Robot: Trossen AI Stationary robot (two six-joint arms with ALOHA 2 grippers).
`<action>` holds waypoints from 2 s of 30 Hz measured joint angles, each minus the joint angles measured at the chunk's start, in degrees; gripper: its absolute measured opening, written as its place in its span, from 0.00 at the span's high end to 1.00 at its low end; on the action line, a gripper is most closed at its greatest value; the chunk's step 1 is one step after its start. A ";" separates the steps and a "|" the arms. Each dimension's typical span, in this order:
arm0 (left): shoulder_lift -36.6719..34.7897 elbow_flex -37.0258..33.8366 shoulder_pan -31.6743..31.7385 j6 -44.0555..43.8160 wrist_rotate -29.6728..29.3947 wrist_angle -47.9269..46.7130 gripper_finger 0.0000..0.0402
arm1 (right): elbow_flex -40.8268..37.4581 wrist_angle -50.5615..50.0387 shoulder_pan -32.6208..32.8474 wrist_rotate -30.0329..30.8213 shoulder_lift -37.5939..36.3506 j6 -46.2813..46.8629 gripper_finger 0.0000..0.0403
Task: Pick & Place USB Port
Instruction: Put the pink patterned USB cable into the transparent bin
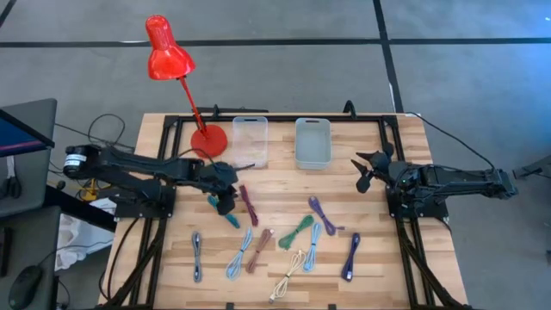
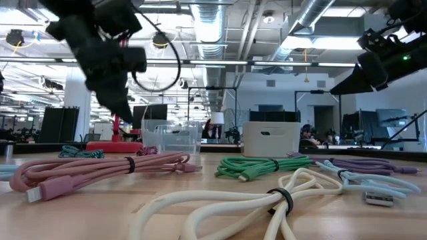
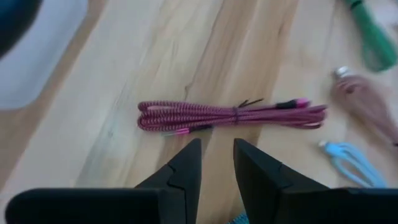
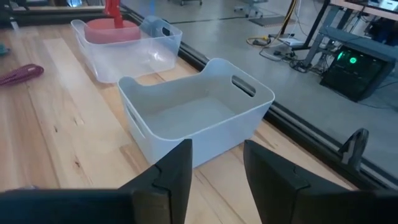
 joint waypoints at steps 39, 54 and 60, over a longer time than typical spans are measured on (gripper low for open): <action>14.05 -2.98 1.06 -7.54 -2.16 24.96 0.38 | 0.02 1.26 0.02 0.00 0.00 -0.21 0.67; 14.05 -3.00 1.04 -14.77 -5.35 18.87 0.36 | 0.04 1.21 0.02 0.00 0.00 -0.23 0.67; 14.10 -3.07 1.04 -16.19 -5.62 19.67 0.36 | 0.04 1.20 0.02 0.00 0.00 -0.25 0.67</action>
